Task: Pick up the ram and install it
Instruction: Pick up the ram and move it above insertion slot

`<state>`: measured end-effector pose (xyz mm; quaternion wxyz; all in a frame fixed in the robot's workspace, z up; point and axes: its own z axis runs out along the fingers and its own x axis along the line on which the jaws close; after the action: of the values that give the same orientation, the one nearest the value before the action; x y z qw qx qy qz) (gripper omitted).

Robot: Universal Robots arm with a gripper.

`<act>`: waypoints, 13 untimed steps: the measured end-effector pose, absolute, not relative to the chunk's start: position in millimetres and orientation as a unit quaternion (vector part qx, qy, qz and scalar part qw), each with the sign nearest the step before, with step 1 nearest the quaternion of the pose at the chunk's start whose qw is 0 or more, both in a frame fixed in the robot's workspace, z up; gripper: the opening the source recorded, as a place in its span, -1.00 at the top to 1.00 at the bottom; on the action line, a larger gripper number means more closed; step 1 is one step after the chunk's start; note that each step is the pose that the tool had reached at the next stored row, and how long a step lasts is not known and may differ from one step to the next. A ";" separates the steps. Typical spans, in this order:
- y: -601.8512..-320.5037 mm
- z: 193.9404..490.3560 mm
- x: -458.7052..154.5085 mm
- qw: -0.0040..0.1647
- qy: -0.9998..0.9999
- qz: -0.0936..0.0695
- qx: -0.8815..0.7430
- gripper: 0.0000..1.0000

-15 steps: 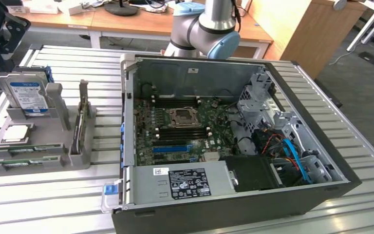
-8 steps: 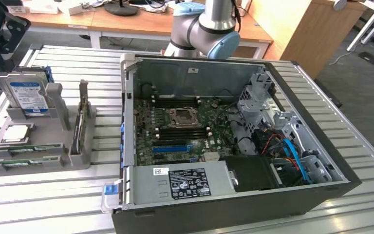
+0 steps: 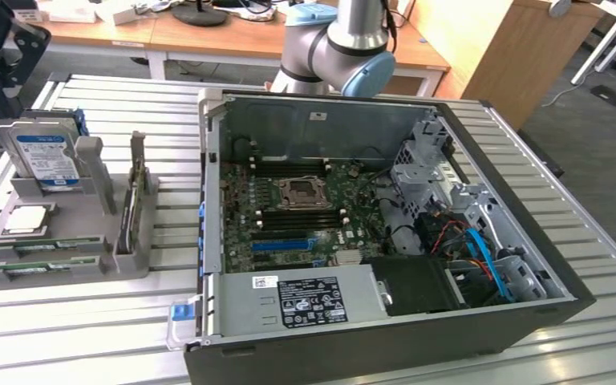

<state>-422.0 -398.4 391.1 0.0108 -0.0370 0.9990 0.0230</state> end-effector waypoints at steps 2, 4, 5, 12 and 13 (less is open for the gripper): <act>-398.4 391.1 -422.0 0.010 0.998 0.023 -0.056 0.79; -398.4 391.1 -422.0 0.010 0.997 0.023 -0.074 0.79; -398.4 391.1 -422.0 0.010 0.996 0.023 -0.083 0.79; -398.4 391.0 -422.0 0.008 0.989 0.024 -0.146 0.79; -398.4 391.0 -422.0 0.008 0.988 0.024 -0.155 0.79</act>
<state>-422.0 -398.4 391.0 0.0080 -0.1548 0.9876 0.0241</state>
